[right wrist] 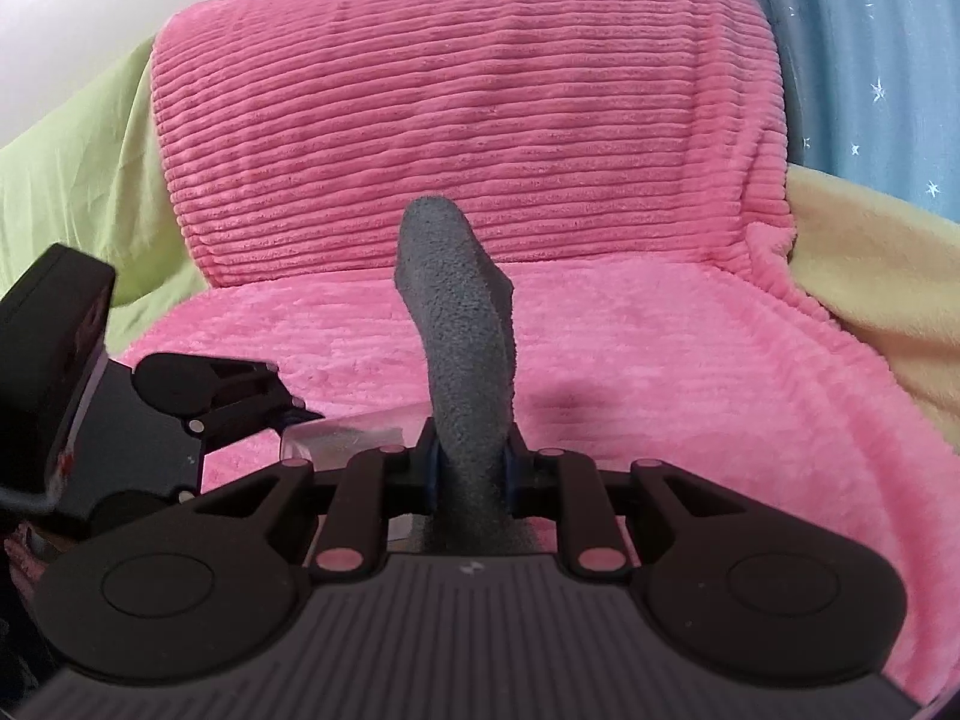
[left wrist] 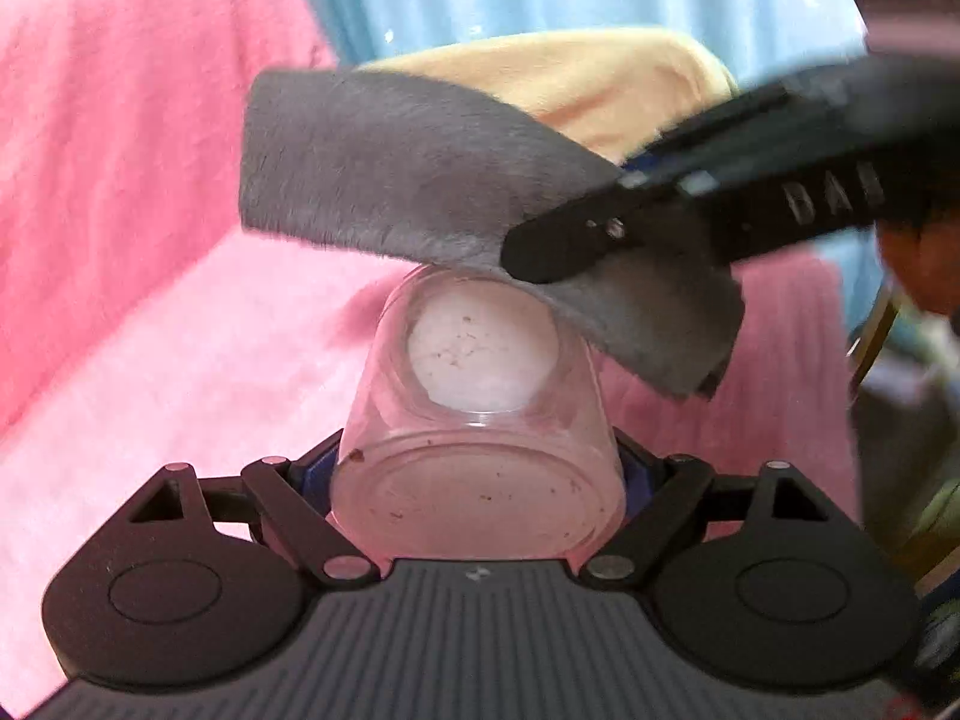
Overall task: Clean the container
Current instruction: 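Rub the cloth in the right gripper across the jar bottom again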
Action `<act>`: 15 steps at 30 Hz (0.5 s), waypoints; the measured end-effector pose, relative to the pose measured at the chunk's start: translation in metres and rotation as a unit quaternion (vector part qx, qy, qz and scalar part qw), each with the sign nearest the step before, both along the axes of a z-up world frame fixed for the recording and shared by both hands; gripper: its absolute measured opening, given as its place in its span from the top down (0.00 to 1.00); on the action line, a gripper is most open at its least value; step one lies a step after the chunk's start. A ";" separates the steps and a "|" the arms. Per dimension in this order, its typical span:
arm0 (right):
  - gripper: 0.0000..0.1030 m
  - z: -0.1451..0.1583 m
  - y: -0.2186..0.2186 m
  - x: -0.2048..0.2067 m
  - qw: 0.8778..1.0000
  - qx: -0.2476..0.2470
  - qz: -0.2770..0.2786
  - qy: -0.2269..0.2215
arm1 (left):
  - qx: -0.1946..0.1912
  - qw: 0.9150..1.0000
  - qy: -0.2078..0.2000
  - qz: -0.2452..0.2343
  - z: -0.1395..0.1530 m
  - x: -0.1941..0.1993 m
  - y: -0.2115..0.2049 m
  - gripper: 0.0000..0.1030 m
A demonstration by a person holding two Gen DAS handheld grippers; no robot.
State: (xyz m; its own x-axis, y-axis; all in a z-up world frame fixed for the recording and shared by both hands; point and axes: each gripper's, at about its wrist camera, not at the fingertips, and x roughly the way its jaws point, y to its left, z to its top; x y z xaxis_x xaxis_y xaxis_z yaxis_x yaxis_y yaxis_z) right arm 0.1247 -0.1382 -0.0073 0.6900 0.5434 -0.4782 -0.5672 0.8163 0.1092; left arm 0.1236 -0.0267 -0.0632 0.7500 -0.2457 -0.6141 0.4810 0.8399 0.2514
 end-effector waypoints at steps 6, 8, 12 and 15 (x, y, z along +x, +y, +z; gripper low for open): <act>0.84 0.004 0.011 -0.011 0.995 0.043 0.085 0.012 | 0.063 0.997 -0.037 -0.021 -0.006 -0.013 -0.012 0.17; 0.84 0.003 0.016 -0.011 0.994 0.042 0.099 0.010 | 0.060 0.997 -0.033 -0.021 -0.006 -0.011 -0.010 0.17; 0.84 0.002 0.022 -0.012 0.994 0.021 0.105 -0.007 | 0.062 0.997 -0.032 -0.021 -0.006 -0.033 -0.015 0.17; 0.85 0.001 0.023 -0.009 0.995 0.013 0.096 -0.013 | 0.062 0.997 -0.031 -0.020 -0.008 -0.037 -0.015 0.17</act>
